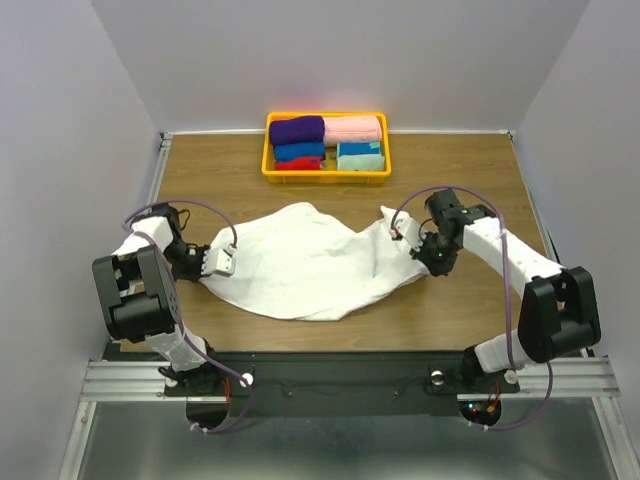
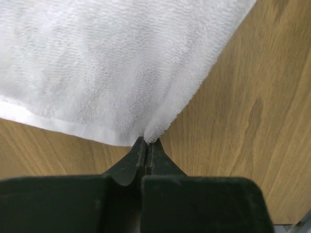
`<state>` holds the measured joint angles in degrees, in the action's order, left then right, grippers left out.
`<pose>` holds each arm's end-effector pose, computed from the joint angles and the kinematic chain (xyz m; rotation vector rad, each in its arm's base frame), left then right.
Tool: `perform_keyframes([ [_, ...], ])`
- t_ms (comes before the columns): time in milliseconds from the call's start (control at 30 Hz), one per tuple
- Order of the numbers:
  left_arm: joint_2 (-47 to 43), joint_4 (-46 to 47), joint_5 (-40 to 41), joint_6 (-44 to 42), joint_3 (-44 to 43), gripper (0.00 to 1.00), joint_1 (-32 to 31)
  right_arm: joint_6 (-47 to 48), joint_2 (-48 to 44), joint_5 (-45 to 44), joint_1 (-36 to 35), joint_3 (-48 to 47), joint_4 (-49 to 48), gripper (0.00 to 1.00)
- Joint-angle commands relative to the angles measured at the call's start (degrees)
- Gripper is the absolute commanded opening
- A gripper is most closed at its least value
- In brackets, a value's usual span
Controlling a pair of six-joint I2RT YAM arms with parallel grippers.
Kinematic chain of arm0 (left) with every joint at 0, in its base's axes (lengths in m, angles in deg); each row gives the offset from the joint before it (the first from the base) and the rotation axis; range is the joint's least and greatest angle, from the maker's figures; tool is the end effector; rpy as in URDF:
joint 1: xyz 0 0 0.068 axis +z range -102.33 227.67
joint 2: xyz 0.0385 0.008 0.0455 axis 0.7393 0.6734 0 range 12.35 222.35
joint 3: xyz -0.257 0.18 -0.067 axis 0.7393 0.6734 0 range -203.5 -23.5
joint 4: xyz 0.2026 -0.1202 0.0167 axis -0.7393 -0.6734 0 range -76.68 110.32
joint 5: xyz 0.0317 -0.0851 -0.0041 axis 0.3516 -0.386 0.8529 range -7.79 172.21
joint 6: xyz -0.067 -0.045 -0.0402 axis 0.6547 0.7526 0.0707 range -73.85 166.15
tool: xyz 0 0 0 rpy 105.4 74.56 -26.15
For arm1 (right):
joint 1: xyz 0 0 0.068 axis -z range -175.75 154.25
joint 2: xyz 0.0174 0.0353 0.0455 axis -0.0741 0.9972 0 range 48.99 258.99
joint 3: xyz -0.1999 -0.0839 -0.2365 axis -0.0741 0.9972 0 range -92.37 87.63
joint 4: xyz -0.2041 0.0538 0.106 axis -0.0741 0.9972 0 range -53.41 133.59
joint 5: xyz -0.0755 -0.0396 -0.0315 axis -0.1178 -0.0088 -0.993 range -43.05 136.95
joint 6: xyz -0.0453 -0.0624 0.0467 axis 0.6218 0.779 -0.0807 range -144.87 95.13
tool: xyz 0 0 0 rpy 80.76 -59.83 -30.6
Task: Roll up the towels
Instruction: Flatten the towel
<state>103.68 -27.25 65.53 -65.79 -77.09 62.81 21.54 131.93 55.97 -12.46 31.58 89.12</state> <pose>0.2460 0.0426 0.1902 2.1378 1.8752 -0.0816 0.2177 0.0784 0.2286 -1.5462 2.4761 0.1534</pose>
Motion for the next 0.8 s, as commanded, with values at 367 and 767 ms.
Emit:
perform_keyframes([
  [367,3.60,-11.93,-31.03,49.34,-55.48,0.00,1.30,-5.36,3.11,8.21,16.45,-39.28,4.51,0.01],
  [767,-24.85,-1.56,-23.57,62.46,-38.45,0.00,1.39,-8.10,-10.49,3.39,17.85,-42.23,6.71,0.01],
])
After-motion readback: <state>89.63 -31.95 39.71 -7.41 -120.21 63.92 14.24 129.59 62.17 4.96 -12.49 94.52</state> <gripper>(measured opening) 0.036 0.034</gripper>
